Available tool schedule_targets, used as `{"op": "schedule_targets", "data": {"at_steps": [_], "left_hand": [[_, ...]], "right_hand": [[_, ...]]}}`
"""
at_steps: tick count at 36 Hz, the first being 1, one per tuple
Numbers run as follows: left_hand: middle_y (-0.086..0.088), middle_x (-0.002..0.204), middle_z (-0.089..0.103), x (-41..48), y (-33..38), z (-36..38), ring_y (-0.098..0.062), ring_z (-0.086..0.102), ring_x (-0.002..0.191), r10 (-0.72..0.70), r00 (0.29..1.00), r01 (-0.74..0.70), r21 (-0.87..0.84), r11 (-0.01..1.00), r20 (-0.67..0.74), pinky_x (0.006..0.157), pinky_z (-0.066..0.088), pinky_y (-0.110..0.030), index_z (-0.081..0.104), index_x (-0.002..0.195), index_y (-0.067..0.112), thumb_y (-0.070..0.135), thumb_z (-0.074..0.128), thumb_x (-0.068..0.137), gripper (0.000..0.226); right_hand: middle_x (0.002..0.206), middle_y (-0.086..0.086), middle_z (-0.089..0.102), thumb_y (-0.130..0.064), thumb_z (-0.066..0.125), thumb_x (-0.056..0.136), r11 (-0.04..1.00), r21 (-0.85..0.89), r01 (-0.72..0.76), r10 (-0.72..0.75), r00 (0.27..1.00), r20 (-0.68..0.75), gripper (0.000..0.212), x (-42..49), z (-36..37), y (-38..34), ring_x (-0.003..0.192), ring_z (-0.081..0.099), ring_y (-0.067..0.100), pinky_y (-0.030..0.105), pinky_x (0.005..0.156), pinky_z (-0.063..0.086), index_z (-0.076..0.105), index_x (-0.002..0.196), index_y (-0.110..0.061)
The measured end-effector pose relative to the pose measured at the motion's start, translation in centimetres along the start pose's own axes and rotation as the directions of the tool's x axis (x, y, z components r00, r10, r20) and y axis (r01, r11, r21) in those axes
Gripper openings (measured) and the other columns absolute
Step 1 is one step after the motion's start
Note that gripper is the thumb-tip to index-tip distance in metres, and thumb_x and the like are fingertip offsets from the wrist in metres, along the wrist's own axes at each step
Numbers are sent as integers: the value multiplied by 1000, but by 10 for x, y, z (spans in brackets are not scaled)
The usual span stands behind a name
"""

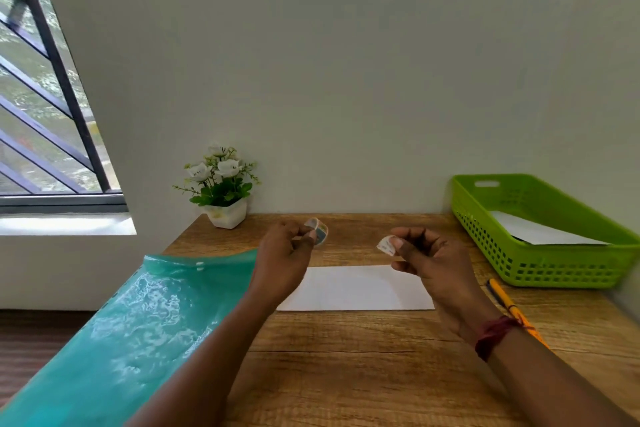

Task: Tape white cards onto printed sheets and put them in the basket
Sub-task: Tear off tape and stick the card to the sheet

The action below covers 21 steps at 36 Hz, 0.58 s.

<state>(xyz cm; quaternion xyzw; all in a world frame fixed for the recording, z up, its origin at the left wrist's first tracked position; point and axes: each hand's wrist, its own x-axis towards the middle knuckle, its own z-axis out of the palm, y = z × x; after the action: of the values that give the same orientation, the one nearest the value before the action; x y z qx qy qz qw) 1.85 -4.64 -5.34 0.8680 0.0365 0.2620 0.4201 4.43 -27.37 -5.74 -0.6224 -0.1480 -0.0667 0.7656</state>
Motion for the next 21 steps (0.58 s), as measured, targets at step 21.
{"op": "schedule_targets", "data": {"at_steps": [21], "left_hand": [[-4,82,73,94,-88,-45,-15,64,74,-146,989,106,566,818,26,70,58,-39,75,85,12,24,74,83,12]], "right_hand": [[80,-20,74,-9,74,82,882,-456,117,-127,992,9,21,26,-46,2,77,67,-1,9,68,51,74,84,-30]]}}
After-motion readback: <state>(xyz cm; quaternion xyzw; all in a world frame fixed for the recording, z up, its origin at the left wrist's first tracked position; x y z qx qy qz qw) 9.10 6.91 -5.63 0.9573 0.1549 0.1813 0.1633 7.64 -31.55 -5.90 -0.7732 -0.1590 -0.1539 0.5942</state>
